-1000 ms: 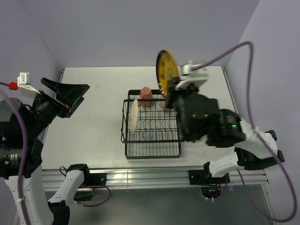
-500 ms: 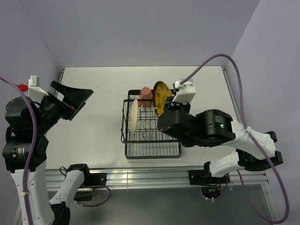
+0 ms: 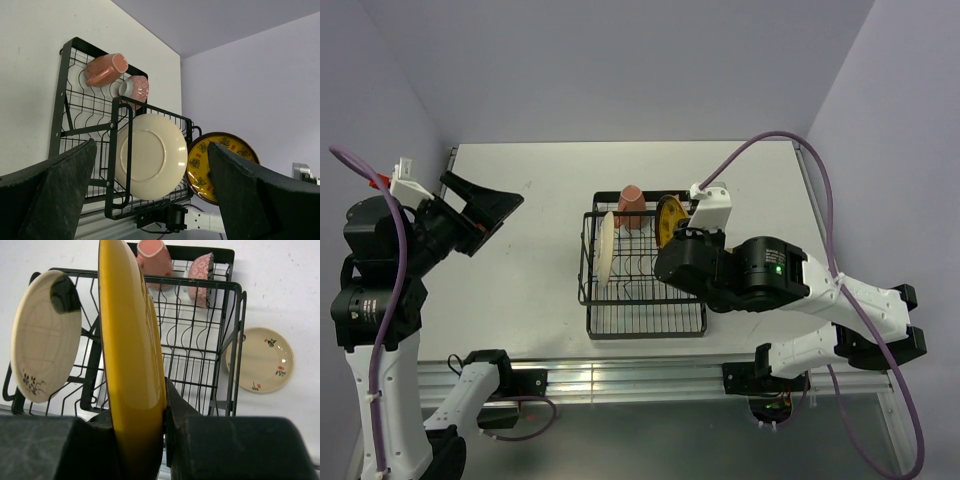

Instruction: Load the mixed dishes into the dish rack

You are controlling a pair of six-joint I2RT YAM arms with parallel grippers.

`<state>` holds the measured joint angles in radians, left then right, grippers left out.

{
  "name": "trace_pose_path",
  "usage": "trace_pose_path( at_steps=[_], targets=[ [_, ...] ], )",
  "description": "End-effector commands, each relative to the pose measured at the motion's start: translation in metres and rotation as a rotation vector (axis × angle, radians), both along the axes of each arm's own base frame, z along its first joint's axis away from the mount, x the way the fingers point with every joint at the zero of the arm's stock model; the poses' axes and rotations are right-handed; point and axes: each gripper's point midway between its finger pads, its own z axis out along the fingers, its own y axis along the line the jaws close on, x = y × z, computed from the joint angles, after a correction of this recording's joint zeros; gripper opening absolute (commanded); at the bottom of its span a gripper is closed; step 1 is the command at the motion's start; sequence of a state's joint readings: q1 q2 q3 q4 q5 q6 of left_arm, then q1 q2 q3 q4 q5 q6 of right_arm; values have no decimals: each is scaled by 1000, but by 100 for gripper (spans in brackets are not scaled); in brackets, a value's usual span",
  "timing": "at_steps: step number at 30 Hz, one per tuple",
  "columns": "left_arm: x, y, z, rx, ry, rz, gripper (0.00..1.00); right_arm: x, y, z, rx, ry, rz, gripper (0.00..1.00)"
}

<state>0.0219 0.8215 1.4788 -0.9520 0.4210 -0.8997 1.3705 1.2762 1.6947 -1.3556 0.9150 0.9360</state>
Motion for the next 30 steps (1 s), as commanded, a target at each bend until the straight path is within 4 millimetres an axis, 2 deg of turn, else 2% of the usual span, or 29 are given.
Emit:
trace_pose_path(
  at_steps=[1, 10, 30],
  targets=[
    [1, 2, -1, 35, -21, 1, 99, -3, -19, -10, -54, 32, -29, 0],
    [2, 5, -12, 45, 8, 15, 99, 0, -7, -32, -94, 82, -53, 0],
    [6, 6, -36, 49, 49, 22, 99, 9, -20, -66, -147, 144, -148, 0]
  ],
)
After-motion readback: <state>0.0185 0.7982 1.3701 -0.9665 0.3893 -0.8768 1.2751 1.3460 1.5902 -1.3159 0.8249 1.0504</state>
